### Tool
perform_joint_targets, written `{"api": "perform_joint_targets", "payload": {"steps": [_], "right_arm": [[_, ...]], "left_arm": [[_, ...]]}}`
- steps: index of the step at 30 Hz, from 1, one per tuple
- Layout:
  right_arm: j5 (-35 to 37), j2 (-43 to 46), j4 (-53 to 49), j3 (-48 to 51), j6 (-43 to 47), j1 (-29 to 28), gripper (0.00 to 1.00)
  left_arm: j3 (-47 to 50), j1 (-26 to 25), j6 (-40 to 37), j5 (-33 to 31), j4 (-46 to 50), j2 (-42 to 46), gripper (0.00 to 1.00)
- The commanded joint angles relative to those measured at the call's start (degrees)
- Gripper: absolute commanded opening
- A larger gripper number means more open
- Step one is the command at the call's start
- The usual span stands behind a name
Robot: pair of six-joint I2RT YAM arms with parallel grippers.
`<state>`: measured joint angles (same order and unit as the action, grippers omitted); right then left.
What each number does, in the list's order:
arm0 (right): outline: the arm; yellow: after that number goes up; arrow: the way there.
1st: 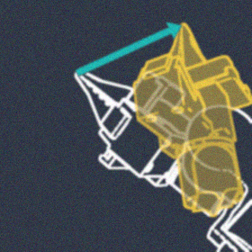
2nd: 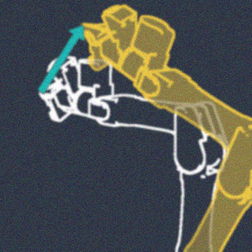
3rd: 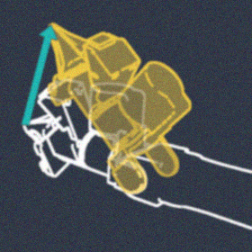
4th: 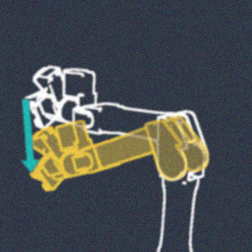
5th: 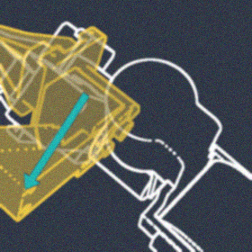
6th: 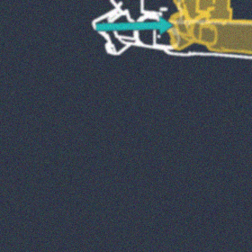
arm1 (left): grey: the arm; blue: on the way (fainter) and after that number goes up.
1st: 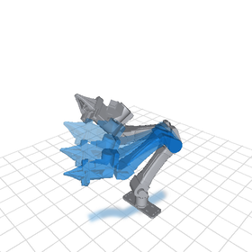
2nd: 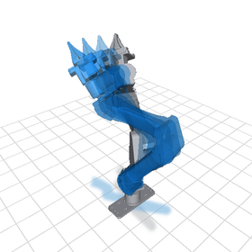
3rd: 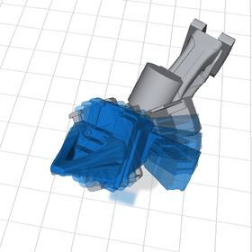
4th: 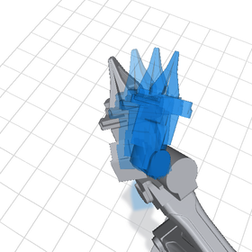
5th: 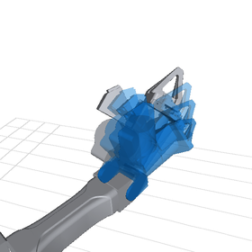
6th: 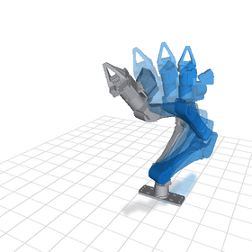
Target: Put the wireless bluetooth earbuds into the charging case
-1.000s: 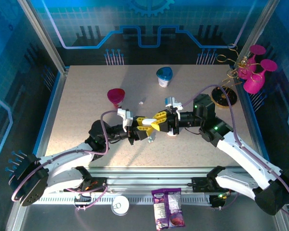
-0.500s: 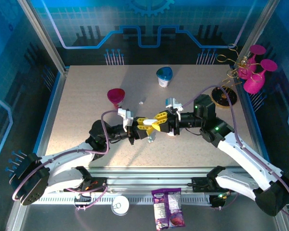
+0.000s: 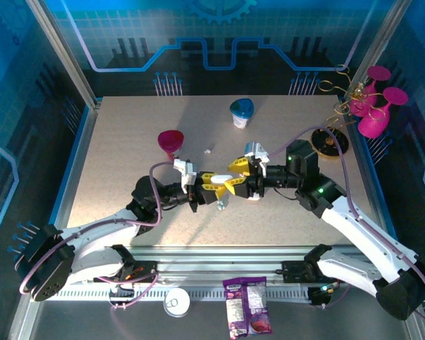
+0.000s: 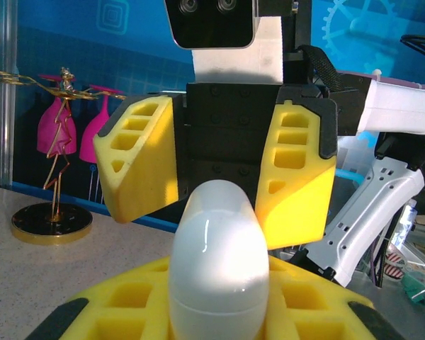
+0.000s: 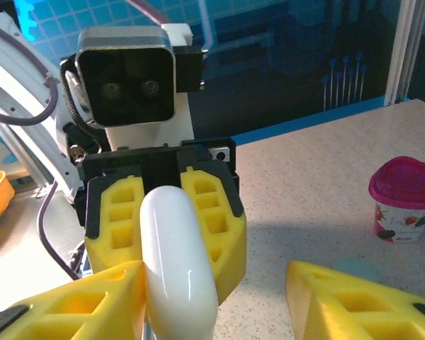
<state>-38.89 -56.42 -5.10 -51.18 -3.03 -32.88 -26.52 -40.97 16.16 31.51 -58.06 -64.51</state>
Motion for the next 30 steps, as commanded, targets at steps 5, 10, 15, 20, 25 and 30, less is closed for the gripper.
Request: {"api": "perform_joint_targets", "payload": {"steps": [5,10,15,20,25,30], "right_arm": [[6.0,1.5,3.2,0.5,-3.5,3.3,0.63],[4.6,1.3,4.0,0.1,-4.3,3.6,0.68],[3.4,2.6,4.6,0.2,-4.7,3.6,0.81],[5.9,6.1,7.2,2.6,-7.8,4.9,1.00],[13.9,9.5,9.3,7.5,-15.4,11.3,1.00],[21.1,8.0,3.0,9.1,-18.5,15.9,0.97]], "left_arm": [[-0.9,0.0,-4.6,3.9,-1.6,1.4,0.05],[-0.3,0.0,-7.5,2.6,-1.4,1.4,0.05],[1.1,0.0,-12.0,0.6,-3.9,0.4,0.03],[1.1,0.0,-15.8,-3.0,0.3,0.9,0.00],[-0.1,0.0,-19.9,-3.7,7.0,3.8,0.00],[0.1,0.0,-22.6,-3.6,8.2,4.9,0.00]]}}
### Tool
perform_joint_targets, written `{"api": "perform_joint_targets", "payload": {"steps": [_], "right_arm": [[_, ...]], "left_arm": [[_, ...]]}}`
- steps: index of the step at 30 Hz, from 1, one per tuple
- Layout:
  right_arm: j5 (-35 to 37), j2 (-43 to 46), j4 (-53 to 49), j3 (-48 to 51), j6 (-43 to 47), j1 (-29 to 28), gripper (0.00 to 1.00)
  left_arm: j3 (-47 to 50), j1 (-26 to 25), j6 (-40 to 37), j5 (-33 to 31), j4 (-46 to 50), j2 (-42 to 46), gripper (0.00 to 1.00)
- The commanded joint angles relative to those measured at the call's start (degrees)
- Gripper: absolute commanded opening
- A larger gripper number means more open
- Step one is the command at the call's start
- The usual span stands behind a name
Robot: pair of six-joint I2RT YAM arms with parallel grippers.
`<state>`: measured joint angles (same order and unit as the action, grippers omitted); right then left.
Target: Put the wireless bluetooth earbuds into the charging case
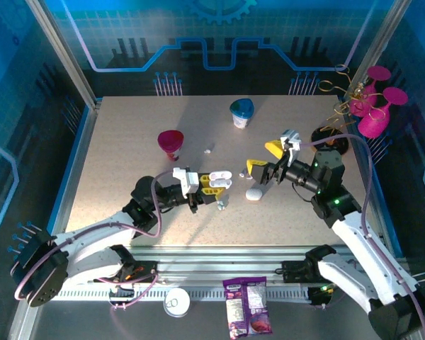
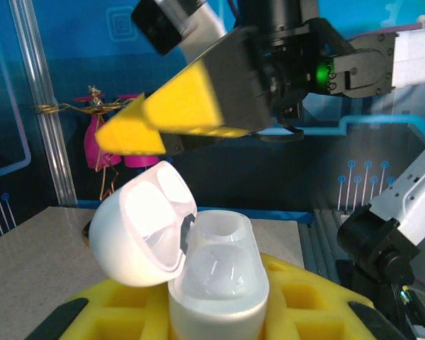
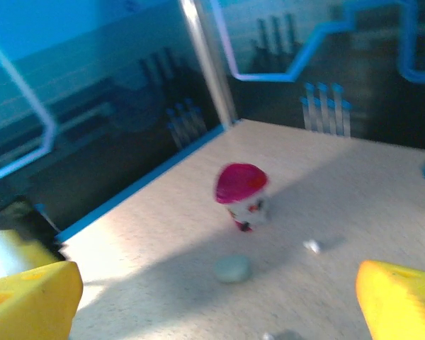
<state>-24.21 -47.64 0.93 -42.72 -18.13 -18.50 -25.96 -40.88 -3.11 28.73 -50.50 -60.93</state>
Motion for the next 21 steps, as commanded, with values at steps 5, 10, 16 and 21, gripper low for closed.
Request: {"api": "perform_joint_targets", "payload": {"steps": [5,10,16,21], "right_arm": [[13.3,-4.4,-8.7,1.6,-4.7,1.9,0.93],[14.3,-10.2,-10.4,2.5,-5.0,1.7,0.91],[15.5,-22.0,-16.0,-0.5,-8.5,1.5,0.81],[16.3,-31.1,-16.7,-2.5,-12.7,0.8,0.73]], "left_arm": [[-0.2,-0.1,-0.9,-0.9,-2.1,0.4,0.00],[0.0,-0.1,4.1,-1.4,-3.9,0.1,0.00],[1.4,-0.1,6.0,-1.2,-5.9,0.9,0.02],[0.8,-0.2,6.1,-0.9,-2.9,2.1,0.00]]}}
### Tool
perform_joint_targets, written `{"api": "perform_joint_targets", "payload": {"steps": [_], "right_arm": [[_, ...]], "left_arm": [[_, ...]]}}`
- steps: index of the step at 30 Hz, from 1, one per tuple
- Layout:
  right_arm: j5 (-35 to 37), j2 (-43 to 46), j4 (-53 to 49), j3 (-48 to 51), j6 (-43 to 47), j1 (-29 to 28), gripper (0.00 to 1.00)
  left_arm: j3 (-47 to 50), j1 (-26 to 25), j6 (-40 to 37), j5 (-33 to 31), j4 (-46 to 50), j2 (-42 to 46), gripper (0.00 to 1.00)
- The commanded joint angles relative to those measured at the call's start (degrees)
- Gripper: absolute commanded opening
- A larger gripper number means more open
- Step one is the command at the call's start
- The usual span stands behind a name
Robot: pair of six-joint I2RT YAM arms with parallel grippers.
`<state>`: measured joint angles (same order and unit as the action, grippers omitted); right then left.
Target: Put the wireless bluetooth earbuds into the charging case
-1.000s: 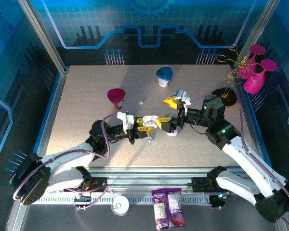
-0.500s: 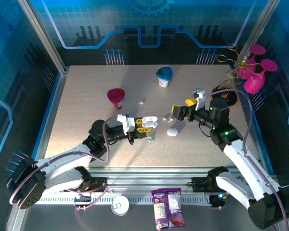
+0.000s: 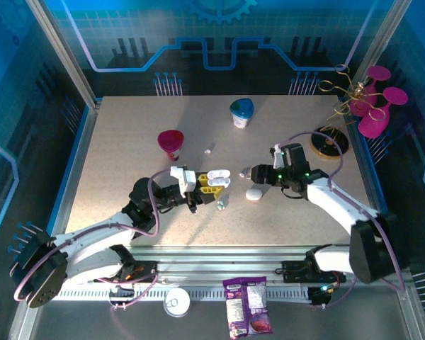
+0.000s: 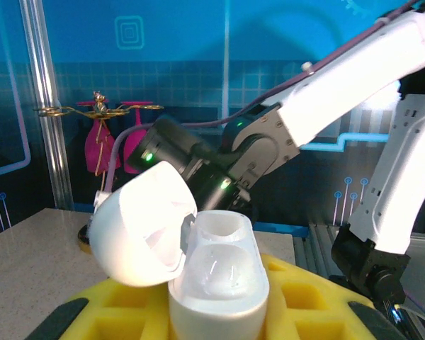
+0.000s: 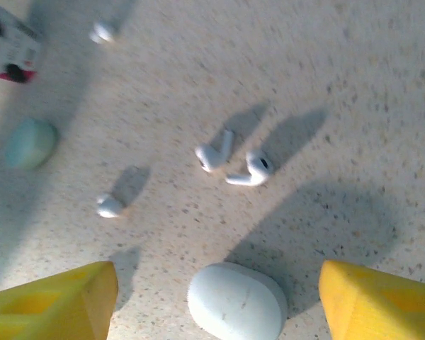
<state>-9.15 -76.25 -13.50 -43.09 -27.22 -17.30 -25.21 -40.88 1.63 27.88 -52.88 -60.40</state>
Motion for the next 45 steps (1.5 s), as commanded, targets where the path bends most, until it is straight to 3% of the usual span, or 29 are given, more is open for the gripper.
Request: {"api": "perform_joint_targets", "payload": {"steps": [1,7,14,45], "right_arm": [[1.3,-3.9,-1.7,-2.2,-4.2,-0.4,0.72],[2.9,-11.0,-0.2,-4.7,-5.6,-0.5,0.58],[1.8,-16.8,0.7,-8.6,-4.2,-1.1,0.51],[-2.1,-30.3,0.3,-19.6,-1.1,-3.6,0.42]], "left_arm": [[0.0,-0.2,1.3,0.1,-0.2,1.7,0.00],[0.6,-0.2,1.0,-1.1,-0.6,1.7,0.00],[1.1,-0.2,0.6,-2.0,-0.7,1.4,0.00],[0.6,-0.2,-1.0,-2.5,0.8,0.7,0.00]]}}
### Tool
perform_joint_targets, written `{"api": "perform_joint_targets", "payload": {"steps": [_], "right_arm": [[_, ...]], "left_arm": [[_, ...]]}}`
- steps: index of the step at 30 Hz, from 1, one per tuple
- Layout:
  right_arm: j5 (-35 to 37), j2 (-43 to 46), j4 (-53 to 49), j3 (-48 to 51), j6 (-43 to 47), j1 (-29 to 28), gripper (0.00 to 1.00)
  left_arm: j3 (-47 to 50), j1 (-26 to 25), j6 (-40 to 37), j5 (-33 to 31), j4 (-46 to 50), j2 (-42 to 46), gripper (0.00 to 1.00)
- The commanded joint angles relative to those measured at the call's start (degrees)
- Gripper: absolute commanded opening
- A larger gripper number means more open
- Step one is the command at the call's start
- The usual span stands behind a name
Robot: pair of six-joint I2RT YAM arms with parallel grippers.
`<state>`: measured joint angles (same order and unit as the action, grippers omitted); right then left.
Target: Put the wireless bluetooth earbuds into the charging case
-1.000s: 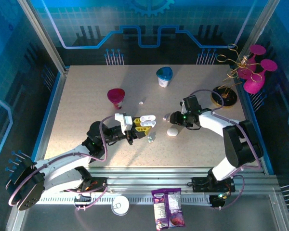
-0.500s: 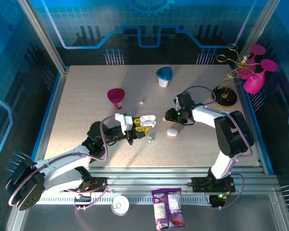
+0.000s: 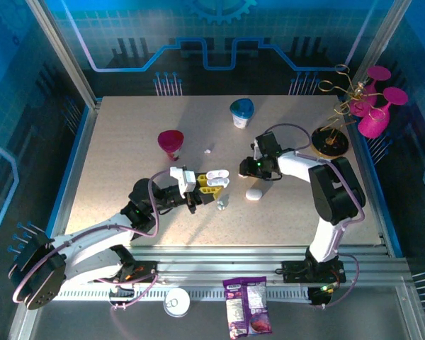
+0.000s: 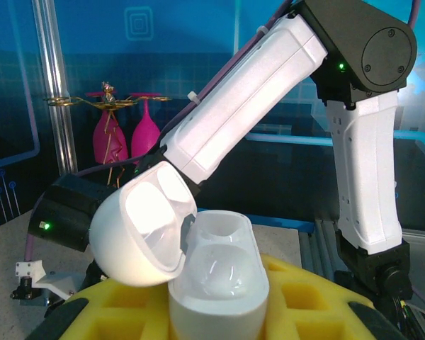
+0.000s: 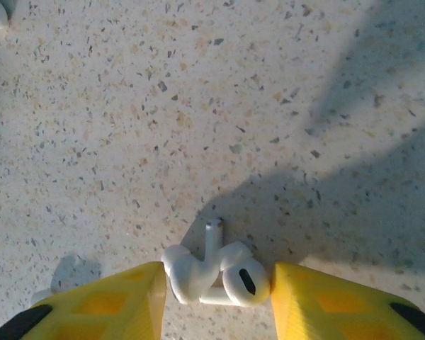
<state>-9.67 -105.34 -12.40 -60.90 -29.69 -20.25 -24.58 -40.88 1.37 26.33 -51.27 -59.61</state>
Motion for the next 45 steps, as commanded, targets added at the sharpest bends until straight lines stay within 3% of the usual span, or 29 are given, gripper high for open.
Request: {"api": "perform_joint_targets", "payload": {"steps": [1,6,10,30,45], "right_arm": [[-1.3,-1.4,-1.1,-2.1,1.7,-0.7,0.42],[3.0,-0.9,-3.3,-2.6,2.3,-0.8,0.41],[5.8,-0.4,-4.7,-2.1,1.6,-0.8,0.34],[3.8,-3.2,-4.0,-2.4,2.7,-1.4,0.22],[5.2,-4.6,-5.1,-4.1,5.2,-1.4,0.23]], "left_arm": [[0.0,-0.2,-0.8,-1.0,-0.8,-0.1,0.00],[0.2,-0.2,-0.8,-1.2,-0.5,0.0,0.00],[0.4,-0.2,-0.9,-1.4,-0.5,-0.1,0.00],[1.0,-0.2,-0.6,-1.6,-0.4,0.6,0.00],[0.7,-0.2,-0.5,-1.5,-0.2,0.5,0.00]]}}
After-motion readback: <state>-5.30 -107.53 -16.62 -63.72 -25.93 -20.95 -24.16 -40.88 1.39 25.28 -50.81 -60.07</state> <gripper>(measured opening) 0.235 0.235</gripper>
